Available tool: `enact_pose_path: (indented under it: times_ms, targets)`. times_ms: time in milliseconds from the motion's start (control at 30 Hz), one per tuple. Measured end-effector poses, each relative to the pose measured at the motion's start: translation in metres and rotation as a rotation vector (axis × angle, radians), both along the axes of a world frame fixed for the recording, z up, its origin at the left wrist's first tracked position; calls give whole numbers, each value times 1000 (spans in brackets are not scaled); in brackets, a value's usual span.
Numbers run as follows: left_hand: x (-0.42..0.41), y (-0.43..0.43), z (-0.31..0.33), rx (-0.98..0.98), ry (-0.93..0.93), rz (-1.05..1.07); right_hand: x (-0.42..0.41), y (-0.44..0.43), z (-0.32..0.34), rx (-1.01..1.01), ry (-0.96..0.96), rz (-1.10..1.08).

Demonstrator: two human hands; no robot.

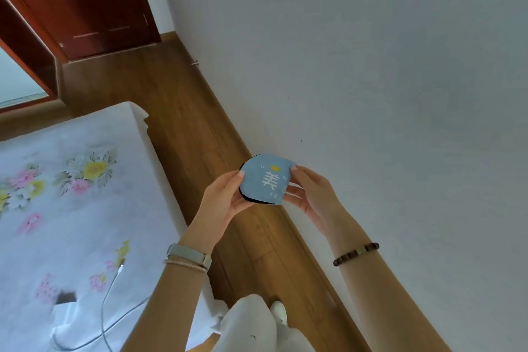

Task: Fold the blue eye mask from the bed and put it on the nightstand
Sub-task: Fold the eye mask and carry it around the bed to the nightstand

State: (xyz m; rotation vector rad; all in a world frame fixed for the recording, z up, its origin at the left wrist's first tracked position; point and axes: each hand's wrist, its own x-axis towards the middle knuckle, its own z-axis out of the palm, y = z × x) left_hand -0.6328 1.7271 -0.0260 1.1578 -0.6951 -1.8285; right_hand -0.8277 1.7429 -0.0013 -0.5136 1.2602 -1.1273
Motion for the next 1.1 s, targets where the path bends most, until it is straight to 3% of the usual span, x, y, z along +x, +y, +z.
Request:
enact_pose_path:
  times_ms: [633,1100]
  targets:
    - [36,-187,6,-66,-86,220,34,-226,0,-60,12,252]
    - [131,-345,39,-85,-170,340,136,-416,10,-80,17,393]
